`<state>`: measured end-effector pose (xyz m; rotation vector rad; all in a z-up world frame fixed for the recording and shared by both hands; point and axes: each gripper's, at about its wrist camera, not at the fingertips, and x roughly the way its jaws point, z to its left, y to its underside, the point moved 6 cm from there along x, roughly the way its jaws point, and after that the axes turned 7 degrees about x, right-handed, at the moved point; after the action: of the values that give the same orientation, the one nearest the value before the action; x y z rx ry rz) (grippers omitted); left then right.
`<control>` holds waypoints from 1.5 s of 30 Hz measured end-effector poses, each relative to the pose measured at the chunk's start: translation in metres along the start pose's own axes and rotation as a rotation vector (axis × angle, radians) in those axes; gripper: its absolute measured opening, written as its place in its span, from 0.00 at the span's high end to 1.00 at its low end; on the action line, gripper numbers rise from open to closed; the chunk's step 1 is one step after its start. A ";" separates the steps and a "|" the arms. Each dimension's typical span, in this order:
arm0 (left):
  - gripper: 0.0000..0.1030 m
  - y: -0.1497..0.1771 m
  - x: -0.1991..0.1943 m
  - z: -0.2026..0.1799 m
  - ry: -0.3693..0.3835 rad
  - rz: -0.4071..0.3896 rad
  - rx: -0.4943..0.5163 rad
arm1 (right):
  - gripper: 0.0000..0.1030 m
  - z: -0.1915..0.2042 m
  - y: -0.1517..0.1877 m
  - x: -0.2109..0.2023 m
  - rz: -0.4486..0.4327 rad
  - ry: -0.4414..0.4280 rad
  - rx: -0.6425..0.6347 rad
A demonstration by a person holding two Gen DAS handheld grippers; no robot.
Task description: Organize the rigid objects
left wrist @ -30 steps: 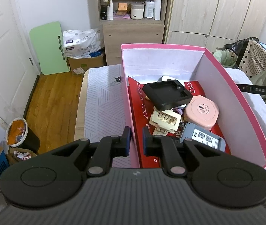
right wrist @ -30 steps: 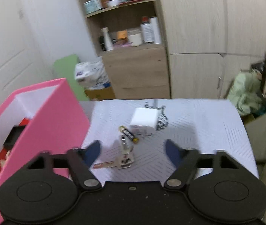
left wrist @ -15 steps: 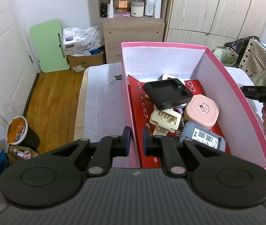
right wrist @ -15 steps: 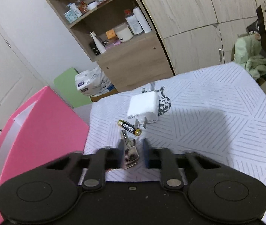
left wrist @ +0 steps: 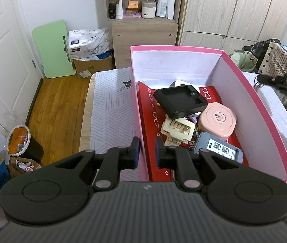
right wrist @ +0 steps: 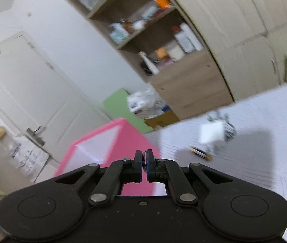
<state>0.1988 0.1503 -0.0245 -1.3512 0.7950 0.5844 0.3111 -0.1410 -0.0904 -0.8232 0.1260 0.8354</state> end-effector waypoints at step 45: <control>0.85 -0.001 -0.001 0.000 0.010 -0.002 -0.042 | 0.87 0.058 0.024 -0.042 0.112 0.027 -0.260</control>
<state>0.1994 0.1500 -0.0234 -1.3938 0.7926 0.5957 0.2531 -0.1171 -0.0475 -1.0793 0.0890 0.9590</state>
